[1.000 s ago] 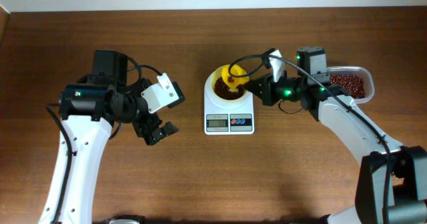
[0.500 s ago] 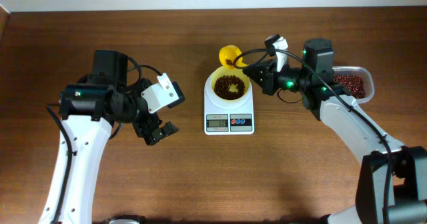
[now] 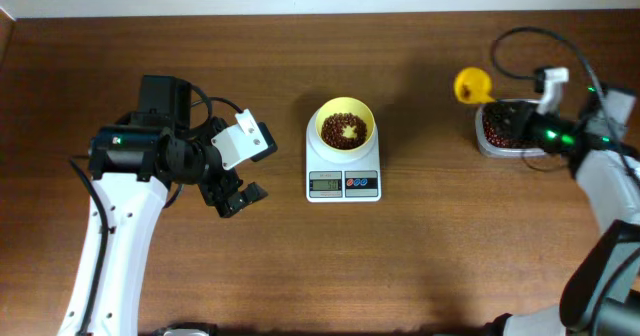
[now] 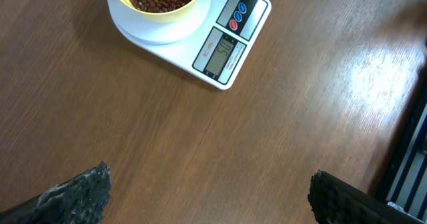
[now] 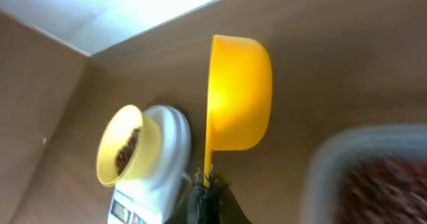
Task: Scoop item into bowl and weigh 50g on scale
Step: 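Carry the yellow scoop right back over the bean tub, then move the scoop down toward the table front right of the scale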
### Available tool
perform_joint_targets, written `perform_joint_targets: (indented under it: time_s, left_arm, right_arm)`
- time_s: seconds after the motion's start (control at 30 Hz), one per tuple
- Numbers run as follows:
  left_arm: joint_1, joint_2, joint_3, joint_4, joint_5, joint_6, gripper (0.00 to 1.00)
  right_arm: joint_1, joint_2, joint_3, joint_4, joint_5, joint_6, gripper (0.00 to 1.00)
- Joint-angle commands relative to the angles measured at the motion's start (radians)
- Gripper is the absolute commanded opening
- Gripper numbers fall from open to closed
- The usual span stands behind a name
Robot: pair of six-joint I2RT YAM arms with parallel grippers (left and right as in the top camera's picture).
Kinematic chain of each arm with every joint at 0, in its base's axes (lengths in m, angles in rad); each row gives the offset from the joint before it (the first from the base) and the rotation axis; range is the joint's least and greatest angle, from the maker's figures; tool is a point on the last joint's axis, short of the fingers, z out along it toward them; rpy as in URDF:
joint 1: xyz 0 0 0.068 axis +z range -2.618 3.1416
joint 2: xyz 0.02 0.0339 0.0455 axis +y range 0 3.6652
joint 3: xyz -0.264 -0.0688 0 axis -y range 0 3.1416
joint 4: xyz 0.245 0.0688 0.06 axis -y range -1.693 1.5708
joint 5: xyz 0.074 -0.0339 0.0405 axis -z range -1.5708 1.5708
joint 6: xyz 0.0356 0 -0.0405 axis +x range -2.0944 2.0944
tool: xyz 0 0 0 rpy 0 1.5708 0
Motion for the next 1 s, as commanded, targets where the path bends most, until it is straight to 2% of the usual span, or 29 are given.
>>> perform_joint_targets:
  time_s: [0.0, 0.07, 0.2, 0.23, 0.33, 0.43, 0.6, 0.63, 0.7, 0.77, 0.87, 0.97]
  left_arm:
    - [0.000, -0.013, 0.016, 0.000, 0.018, 0.016, 0.99]
    - [0.000, -0.013, 0.016, 0.000, 0.018, 0.016, 0.99]
    - [0.000, -0.013, 0.016, 0.000, 0.018, 0.016, 0.99]
    - [0.000, -0.013, 0.016, 0.000, 0.018, 0.016, 0.99]
    - [0.000, -0.013, 0.016, 0.000, 0.018, 0.016, 0.99]
    - [0.000, -0.013, 0.016, 0.000, 0.018, 0.016, 0.99]
    - [0.000, -0.013, 0.016, 0.000, 0.018, 0.016, 0.99]
    - [0.000, -0.013, 0.016, 0.000, 0.018, 0.016, 0.99]
    - [0.000, -0.013, 0.016, 0.000, 0.018, 0.016, 0.99]
    - [0.000, -0.013, 0.016, 0.000, 0.018, 0.016, 0.99]
    - [0.000, -0.013, 0.016, 0.000, 0.018, 0.016, 0.99]
    - [0.000, -0.013, 0.016, 0.000, 0.018, 0.016, 0.99]
  right_arm:
    - [-0.103, -0.029, 0.005, -0.101, 0.013, -0.159, 0.04]
    - [-0.164, -0.064, 0.005, -0.193, 0.105, -0.270, 0.04]
    - [-0.187, -0.154, 0.005, -0.210, 0.293, -0.360, 0.04]
    - [-0.174, -0.190, 0.005, -0.209, 0.395, -0.390, 0.04]
    - [-0.090, -0.263, 0.005, -0.217, 0.559, -0.428, 0.04]
    - [0.046, -0.285, 0.005, -0.250, 0.899, -0.486, 0.04]
    - [0.146, -0.285, 0.005, -0.196, 1.107, -0.485, 0.04]
    - [0.156, -0.291, 0.005, -0.191, 1.103, -0.480, 0.04]
    - [0.171, -0.342, 0.008, -0.233, 1.040, -0.346, 0.04]
    - [0.170, -0.445, 0.009, -0.333, 0.834, -0.250, 0.04]
    - [0.170, -0.619, 0.009, -0.552, 0.479, -0.081, 0.04]
    - [0.170, -0.689, 0.005, -0.788, 0.393, -0.061, 0.04]
